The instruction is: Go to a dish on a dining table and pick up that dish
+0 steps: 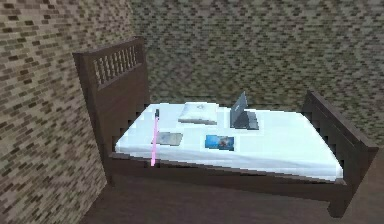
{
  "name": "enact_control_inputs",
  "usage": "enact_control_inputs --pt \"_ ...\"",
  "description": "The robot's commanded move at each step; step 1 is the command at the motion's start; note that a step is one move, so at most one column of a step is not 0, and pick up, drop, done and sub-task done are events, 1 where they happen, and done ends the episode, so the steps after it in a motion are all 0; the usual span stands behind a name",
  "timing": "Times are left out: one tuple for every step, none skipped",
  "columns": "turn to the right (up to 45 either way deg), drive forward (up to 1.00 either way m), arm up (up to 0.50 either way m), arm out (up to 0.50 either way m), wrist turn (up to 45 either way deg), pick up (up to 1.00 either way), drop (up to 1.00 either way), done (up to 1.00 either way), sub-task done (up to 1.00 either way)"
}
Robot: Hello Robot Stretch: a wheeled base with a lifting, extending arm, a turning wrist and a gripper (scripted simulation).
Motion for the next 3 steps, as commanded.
enact_control_inputs --pt "0.0 0.0 0.0 0.0 36.0 0.0 0.0 0.0 0.0" --pt "0.0 0.0 -0.3 0.0 0.0 0.0 0.0 0.0 0.0" --pt "0.0 0.0 0.0 0.0 0.0 1.0 0.0 0.0 0.0"
